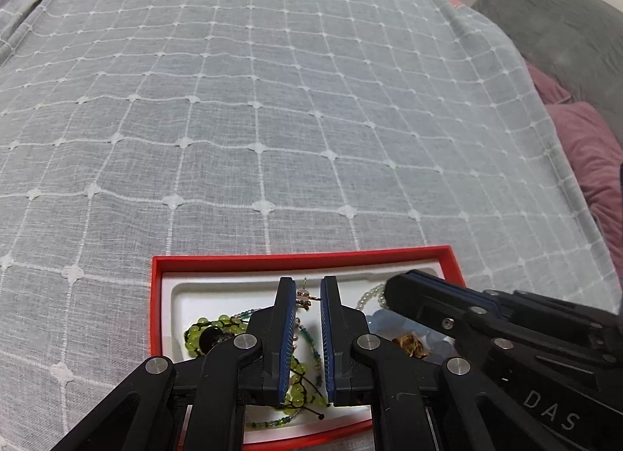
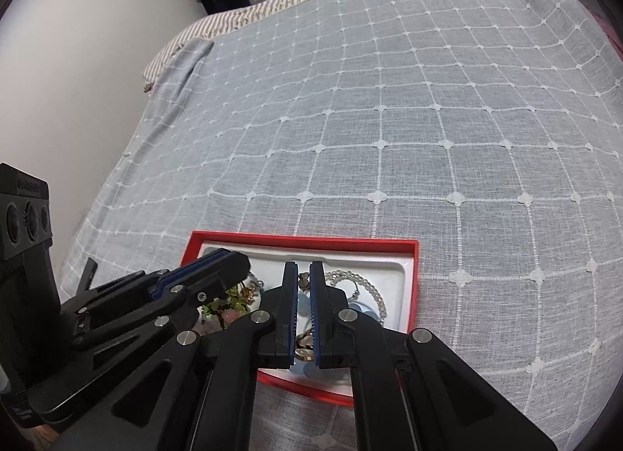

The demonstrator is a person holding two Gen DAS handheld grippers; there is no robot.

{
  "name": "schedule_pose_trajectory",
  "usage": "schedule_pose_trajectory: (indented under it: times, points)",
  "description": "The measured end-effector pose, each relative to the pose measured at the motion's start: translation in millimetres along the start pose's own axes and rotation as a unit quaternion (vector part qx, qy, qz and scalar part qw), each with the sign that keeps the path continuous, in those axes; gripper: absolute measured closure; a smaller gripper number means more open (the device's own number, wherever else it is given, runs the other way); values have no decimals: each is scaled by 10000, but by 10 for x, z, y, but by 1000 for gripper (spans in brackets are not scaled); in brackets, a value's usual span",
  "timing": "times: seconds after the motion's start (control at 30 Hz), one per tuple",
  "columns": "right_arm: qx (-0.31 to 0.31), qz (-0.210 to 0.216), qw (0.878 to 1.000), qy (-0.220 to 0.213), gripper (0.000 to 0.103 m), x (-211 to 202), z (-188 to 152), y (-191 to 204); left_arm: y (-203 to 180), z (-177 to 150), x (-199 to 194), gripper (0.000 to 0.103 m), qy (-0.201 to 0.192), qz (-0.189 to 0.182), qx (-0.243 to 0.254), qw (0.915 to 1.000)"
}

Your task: Organize jewelry

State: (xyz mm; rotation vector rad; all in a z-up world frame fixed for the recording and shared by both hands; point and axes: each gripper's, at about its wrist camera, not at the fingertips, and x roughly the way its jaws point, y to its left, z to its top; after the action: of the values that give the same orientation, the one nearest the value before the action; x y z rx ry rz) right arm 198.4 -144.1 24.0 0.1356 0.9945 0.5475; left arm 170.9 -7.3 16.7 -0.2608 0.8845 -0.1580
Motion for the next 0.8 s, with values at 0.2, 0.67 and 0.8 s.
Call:
schedule_pose_trajectory:
  times: [0.2, 0.67, 0.8]
  points:
    - [133, 138, 9998, -15, 96, -4, 1, -35, 27, -8, -30, 89, 5, -18, -18, 10000]
    - [143, 86, 9998, -62, 96, -120, -38, 1, -38, -41, -246, 88, -219, 198, 61, 9995]
    - [84, 32, 9999, -139, 92, -224, -92, 45, -60, -75, -343, 87, -311, 439, 89, 9985]
